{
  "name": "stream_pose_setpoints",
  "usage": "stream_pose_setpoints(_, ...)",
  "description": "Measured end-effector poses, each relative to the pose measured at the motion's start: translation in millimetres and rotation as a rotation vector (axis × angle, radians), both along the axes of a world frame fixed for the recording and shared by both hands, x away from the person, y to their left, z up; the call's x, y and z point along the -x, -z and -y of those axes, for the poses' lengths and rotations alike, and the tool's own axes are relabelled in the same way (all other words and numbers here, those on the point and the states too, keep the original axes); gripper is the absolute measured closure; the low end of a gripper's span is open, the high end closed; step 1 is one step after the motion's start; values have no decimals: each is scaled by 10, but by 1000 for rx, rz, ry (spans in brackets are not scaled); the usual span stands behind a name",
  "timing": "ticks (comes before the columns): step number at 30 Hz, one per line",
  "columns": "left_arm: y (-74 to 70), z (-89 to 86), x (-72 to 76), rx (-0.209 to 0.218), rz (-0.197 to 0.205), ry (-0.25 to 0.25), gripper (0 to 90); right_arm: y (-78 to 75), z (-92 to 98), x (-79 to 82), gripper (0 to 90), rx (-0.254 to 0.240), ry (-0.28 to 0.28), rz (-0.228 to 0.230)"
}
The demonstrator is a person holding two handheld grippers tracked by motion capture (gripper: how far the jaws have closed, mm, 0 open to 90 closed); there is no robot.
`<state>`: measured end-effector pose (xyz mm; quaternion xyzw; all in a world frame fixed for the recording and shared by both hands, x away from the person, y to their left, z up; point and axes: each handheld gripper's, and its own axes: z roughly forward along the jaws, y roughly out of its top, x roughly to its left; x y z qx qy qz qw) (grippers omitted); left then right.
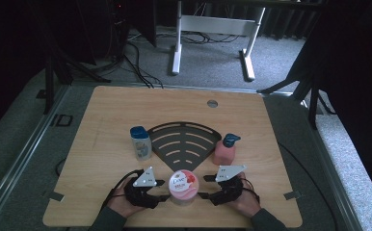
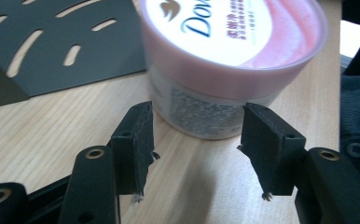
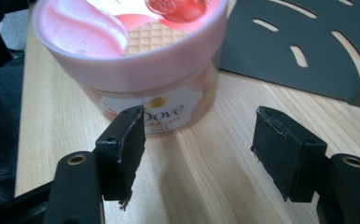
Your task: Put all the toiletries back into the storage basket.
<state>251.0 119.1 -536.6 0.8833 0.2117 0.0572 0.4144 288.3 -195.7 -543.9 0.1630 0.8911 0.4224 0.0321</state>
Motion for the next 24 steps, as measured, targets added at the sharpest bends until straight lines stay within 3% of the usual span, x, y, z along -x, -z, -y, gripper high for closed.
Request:
stream_pose_setpoints(5,6,73,21,1,-6,31,421,-17,-13,22,331,-21,-33,-9)
stream_pose_setpoints(12,7,94,6,-2,-7,32,388,-42,-100,70,313,-42,-90,-2)
stream_pose_setpoints(20,18,138,-39,0,-21,36,327,-50,-144,65,288,-31,-111,15)
stream_pose_setpoints(24,17,162,-22,-5,-4,28,299,-55,-167,63,260,-24,-118,29)
